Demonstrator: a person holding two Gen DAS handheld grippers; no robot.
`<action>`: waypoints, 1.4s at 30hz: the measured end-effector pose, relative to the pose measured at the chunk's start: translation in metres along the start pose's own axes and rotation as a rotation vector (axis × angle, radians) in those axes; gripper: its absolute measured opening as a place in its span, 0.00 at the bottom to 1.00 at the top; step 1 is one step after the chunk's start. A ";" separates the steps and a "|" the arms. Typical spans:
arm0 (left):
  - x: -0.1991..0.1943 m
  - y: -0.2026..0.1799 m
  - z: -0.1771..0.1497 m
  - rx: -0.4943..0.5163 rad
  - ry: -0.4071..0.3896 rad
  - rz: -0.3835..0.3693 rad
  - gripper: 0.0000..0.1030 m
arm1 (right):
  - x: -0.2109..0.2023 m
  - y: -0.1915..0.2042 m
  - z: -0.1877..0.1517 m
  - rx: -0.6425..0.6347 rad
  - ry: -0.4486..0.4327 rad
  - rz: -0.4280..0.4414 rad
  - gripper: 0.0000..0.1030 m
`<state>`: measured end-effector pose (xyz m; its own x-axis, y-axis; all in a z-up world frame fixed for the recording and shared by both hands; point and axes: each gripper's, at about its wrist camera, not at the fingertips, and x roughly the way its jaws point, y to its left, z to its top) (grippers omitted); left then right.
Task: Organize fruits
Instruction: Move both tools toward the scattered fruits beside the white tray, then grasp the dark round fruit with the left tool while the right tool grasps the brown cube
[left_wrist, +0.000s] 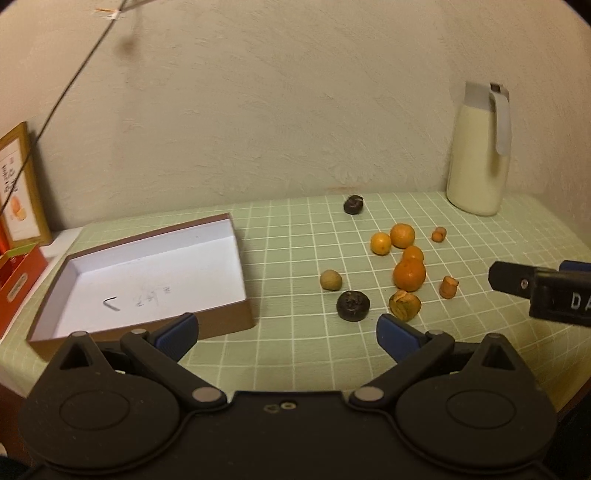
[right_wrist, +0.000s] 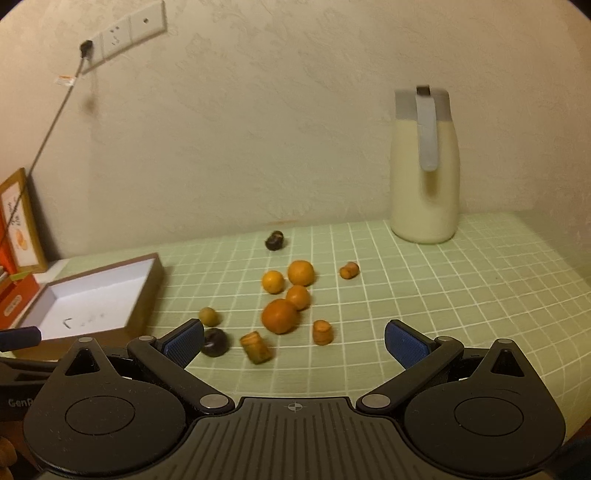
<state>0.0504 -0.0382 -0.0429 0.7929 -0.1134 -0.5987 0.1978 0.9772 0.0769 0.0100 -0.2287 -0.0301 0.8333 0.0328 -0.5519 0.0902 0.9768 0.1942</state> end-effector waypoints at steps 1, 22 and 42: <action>0.006 -0.002 0.001 0.015 0.009 0.001 0.94 | 0.006 -0.002 0.001 0.009 0.011 0.002 1.00; 0.102 -0.032 -0.002 0.112 0.054 -0.076 0.74 | 0.105 -0.027 0.001 0.000 0.131 -0.068 0.64; 0.135 -0.047 -0.005 0.110 0.075 -0.091 0.50 | 0.134 -0.026 -0.005 0.011 0.179 -0.043 0.50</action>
<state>0.1449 -0.0985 -0.1312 0.7243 -0.1828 -0.6648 0.3319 0.9376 0.1038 0.1173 -0.2486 -0.1130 0.7179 0.0292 -0.6955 0.1307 0.9757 0.1759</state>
